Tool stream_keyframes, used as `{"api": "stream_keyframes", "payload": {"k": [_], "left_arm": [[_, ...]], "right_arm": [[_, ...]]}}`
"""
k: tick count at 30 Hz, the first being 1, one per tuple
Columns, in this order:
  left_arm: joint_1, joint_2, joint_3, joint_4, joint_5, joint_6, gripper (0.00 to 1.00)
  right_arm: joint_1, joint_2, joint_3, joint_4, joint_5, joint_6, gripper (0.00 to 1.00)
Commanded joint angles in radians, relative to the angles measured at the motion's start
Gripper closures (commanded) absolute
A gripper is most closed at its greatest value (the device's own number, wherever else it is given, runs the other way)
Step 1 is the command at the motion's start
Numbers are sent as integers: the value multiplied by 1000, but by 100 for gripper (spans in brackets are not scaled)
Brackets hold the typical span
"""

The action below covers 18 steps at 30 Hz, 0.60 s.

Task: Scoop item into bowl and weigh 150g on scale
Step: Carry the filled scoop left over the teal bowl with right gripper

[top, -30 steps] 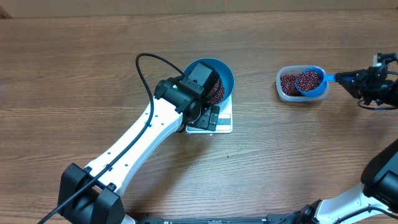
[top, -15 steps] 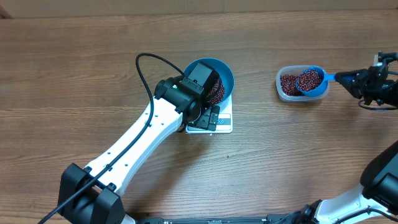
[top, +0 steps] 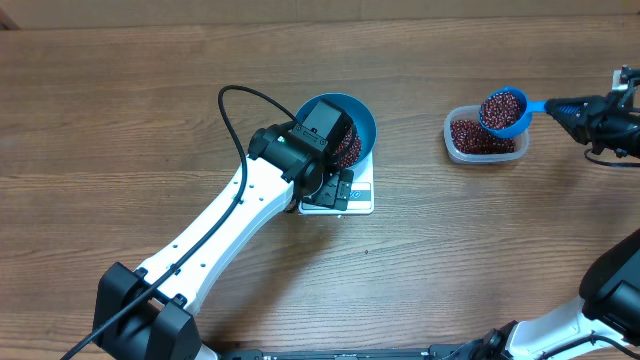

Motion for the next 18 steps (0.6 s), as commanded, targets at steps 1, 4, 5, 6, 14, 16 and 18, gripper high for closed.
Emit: {"api": "stream_keyframes", "payload": {"k": [1, 4, 5, 6, 14, 16, 18], "left_arm": [[-6, 2, -6, 1, 4, -6, 1], [-6, 2, -6, 1, 4, -6, 0], [-6, 2, -6, 1, 4, -6, 0], [-6, 2, -6, 1, 4, -6, 0], [-6, 2, -6, 1, 4, -6, 0], [-6, 2, -6, 1, 4, -6, 0], [-6, 2, -6, 1, 4, -6, 0]], "right_arm": [[16, -42, 36, 5, -141, 2, 96], [66, -42, 36, 6, -146, 2, 96], [78, -42, 36, 8, -146, 2, 96], [113, -42, 36, 14, -146, 2, 96], [327, -42, 36, 72, -243, 48, 96], [393, -42, 36, 124, -242, 88, 96], [447, -42, 36, 173, -231, 123, 96]]}}
